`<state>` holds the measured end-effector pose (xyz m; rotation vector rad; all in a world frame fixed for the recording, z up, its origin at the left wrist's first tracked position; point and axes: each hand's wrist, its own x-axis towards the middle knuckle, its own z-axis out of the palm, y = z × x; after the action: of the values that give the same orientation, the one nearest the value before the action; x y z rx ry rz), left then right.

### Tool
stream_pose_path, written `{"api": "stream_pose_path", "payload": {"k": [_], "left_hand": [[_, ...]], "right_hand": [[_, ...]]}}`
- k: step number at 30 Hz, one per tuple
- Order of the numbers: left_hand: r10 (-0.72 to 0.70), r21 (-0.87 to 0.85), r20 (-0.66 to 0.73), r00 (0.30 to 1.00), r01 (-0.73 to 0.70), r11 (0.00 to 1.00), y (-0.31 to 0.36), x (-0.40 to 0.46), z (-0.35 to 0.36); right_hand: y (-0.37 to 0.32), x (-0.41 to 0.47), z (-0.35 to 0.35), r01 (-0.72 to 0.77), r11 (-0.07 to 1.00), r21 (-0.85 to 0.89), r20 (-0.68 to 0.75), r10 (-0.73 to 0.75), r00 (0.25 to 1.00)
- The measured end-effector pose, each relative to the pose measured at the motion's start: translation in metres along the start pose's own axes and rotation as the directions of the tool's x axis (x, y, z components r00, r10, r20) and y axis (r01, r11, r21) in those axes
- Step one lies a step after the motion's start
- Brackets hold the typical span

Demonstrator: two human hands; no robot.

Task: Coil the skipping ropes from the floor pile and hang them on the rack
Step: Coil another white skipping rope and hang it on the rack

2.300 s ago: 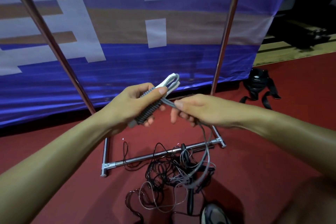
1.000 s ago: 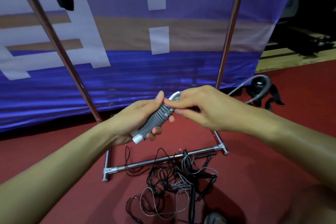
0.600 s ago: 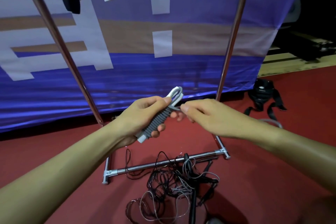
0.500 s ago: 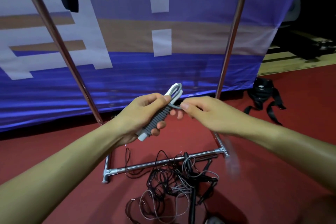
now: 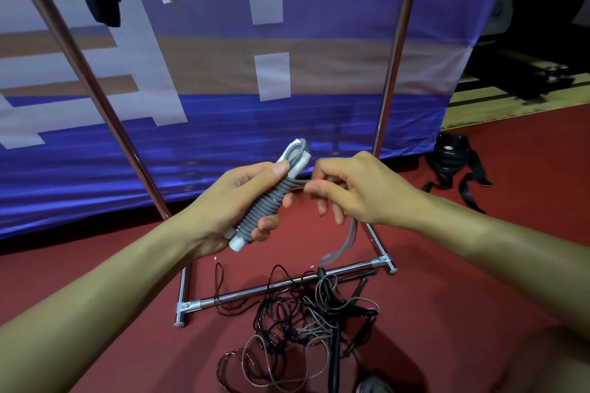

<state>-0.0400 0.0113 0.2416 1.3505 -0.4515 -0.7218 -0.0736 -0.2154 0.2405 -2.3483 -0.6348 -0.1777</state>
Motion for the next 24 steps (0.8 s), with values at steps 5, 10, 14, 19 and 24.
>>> {"api": "stream_pose_path", "payload": {"k": [5,10,14,19,24], "left_hand": [[0.015,-0.005,0.038,0.999,-0.015,1.0,-0.001,-0.001,-0.003],[-0.145,0.146,0.164,0.976,0.121,0.982,-0.003,-0.005,-0.005],[-0.323,0.307,0.259,0.91,0.239,0.921,-0.004,-0.004,-0.006],[-0.417,0.467,0.225,0.881,0.277,0.839,-0.011,-0.003,-0.001],[-0.402,0.612,0.123,0.908,0.249,0.751,-0.015,-0.001,0.006]], "right_hand": [[0.004,0.003,-0.001,0.073,0.996,-0.056,0.063,-0.069,0.996],[0.013,0.004,-0.001,0.161,0.976,-0.144,0.113,-0.145,0.983],[0.009,0.003,-0.009,0.223,0.952,-0.208,0.213,-0.178,0.961],[0.004,0.005,-0.012,0.241,0.925,-0.295,0.306,-0.147,0.941],[0.006,0.001,-0.011,0.071,0.958,-0.279,0.388,0.045,0.92]]}}
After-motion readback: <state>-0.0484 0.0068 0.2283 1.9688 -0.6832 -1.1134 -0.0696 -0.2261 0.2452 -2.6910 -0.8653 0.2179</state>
